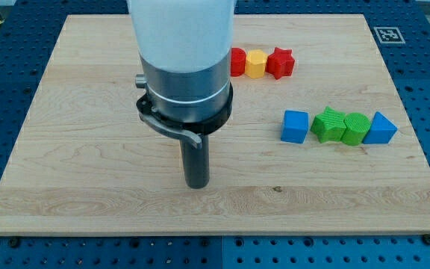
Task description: Move the yellow heart towards center
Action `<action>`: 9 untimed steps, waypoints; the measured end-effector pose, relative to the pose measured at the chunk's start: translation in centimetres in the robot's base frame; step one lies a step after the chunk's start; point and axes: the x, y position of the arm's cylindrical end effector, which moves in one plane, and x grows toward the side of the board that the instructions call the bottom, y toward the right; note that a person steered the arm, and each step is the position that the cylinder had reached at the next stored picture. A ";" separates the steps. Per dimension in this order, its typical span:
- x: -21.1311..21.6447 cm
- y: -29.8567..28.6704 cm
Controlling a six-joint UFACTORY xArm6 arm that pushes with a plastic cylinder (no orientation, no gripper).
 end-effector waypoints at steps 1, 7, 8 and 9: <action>-2.2 0.0; -7.7 -0.5; -6.3 -2.0; -6.1 -2.1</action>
